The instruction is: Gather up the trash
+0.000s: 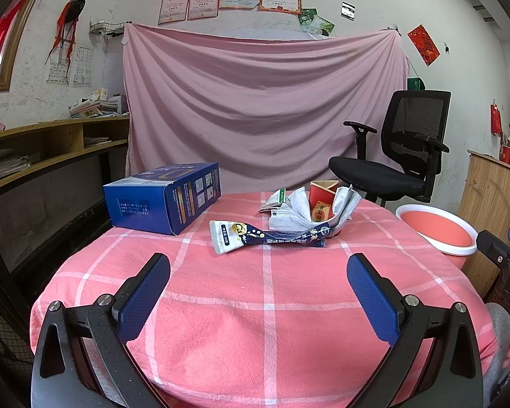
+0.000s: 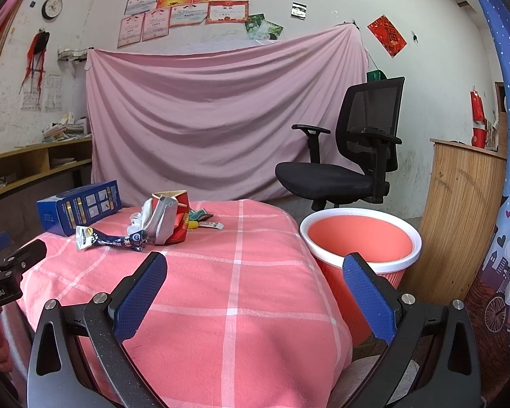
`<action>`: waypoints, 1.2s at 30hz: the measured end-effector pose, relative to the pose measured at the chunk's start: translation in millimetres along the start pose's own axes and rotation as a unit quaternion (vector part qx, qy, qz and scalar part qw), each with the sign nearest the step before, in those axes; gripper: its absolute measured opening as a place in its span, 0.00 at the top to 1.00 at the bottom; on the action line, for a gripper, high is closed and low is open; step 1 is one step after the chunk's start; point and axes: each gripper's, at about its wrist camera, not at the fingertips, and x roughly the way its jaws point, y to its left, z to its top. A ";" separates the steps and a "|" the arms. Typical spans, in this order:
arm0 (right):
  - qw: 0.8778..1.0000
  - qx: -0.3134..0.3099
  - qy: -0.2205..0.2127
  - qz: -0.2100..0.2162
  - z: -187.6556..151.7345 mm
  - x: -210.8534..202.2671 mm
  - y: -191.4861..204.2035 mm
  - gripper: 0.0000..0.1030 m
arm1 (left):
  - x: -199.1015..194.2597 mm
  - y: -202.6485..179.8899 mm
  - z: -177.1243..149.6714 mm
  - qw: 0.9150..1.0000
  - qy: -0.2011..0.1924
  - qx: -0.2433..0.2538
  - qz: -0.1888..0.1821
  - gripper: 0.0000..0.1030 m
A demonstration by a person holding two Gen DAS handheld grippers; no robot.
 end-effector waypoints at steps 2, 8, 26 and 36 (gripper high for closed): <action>1.000 0.000 0.000 0.000 0.1 0.2 -0.3 0.00 | 0.0 0.0 -0.1 1.000 0.000 0.000 0.000 0.01; 1.000 0.001 0.000 0.001 0.3 0.5 -0.7 0.00 | 0.0 0.0 0.0 1.000 0.000 0.000 0.000 0.01; 1.000 0.004 0.003 0.002 -0.4 0.5 5.2 0.00 | 0.1 0.1 0.0 1.000 0.000 0.000 0.001 0.01; 1.000 -0.002 -0.004 0.002 4.3 -1.8 10.4 0.00 | 9.2 0.8 0.5 1.000 0.018 -0.007 0.020 0.01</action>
